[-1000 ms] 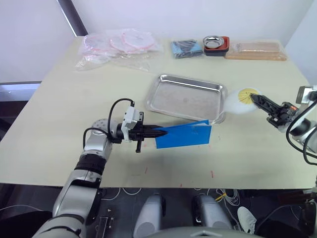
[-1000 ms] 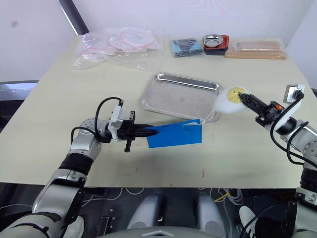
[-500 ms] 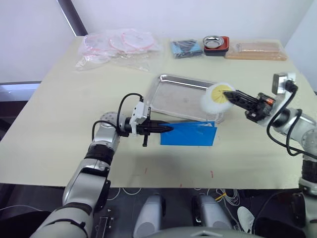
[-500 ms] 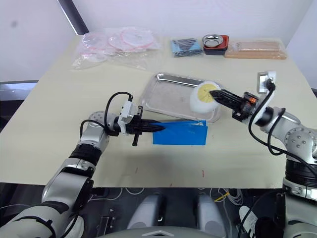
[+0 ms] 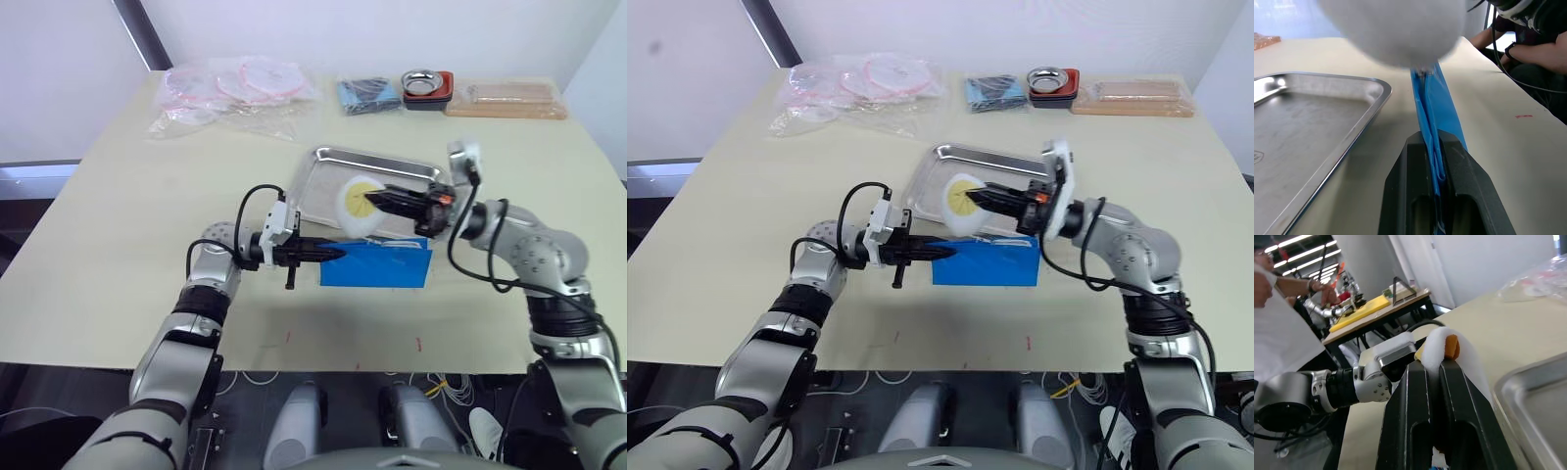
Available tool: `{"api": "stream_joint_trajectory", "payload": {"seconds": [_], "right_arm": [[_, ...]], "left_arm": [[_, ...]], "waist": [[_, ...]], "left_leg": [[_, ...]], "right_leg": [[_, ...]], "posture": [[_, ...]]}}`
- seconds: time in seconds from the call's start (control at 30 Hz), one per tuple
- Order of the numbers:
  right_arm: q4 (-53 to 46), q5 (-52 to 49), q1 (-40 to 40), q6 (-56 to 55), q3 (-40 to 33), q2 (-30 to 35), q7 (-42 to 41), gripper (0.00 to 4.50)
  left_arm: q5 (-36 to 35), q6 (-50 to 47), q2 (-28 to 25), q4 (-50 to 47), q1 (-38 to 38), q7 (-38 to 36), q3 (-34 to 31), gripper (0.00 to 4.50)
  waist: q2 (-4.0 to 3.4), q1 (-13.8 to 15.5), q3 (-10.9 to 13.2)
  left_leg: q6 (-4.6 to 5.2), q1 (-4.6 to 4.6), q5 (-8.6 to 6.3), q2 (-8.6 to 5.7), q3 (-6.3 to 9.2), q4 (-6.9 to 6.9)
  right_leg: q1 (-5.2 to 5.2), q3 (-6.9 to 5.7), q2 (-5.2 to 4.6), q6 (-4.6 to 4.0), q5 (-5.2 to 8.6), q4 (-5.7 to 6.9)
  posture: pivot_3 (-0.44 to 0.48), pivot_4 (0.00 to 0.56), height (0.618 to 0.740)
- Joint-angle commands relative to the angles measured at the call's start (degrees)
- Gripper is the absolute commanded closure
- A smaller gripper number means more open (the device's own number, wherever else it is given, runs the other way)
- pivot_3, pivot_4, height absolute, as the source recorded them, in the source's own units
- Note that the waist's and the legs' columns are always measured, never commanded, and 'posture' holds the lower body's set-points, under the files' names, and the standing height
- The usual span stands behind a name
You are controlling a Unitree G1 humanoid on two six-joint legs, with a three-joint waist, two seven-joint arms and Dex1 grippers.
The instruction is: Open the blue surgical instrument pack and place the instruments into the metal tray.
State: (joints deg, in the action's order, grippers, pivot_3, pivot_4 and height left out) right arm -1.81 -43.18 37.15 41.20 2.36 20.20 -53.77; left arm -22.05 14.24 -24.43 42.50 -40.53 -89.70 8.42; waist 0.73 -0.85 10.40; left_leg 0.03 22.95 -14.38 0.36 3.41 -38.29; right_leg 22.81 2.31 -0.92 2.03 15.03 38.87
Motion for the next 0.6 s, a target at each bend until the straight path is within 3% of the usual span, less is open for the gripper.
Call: {"api": "stream_joint_trajectory", "payload": {"seconds": [0.03,0.6], "right_arm": [[-1.4,0.8,2.1,-3.3,1.0,-2.7,-1.0,4.43],[-0.5,3.1,3.6,-10.1,-2.5,-13.9,5.7,4.43]], "left_arm": [[1.4,0.2,0.6,-1.5,1.0,-2.6,0.4,4.5],[2.6,0.1,1.1,-2.3,1.4,-2.4,-0.2,4.5]], "waist": [[0.0,0.0,0.0],[-0.01,-0.3,0.0]], "left_leg": [[0.0,0.01,0.0,0.0,0.01,0.0],[0.0,-0.04,0.0,0.0,0.06,0.01]], "right_leg": [[0.0,0.0,-0.01,0.0,0.0,0.0],[0.0,0.02,0.01,-0.01,0.0,0.04]], "posture": [[0.0,0.15,0.74],[0.0,0.15,0.74]]}}
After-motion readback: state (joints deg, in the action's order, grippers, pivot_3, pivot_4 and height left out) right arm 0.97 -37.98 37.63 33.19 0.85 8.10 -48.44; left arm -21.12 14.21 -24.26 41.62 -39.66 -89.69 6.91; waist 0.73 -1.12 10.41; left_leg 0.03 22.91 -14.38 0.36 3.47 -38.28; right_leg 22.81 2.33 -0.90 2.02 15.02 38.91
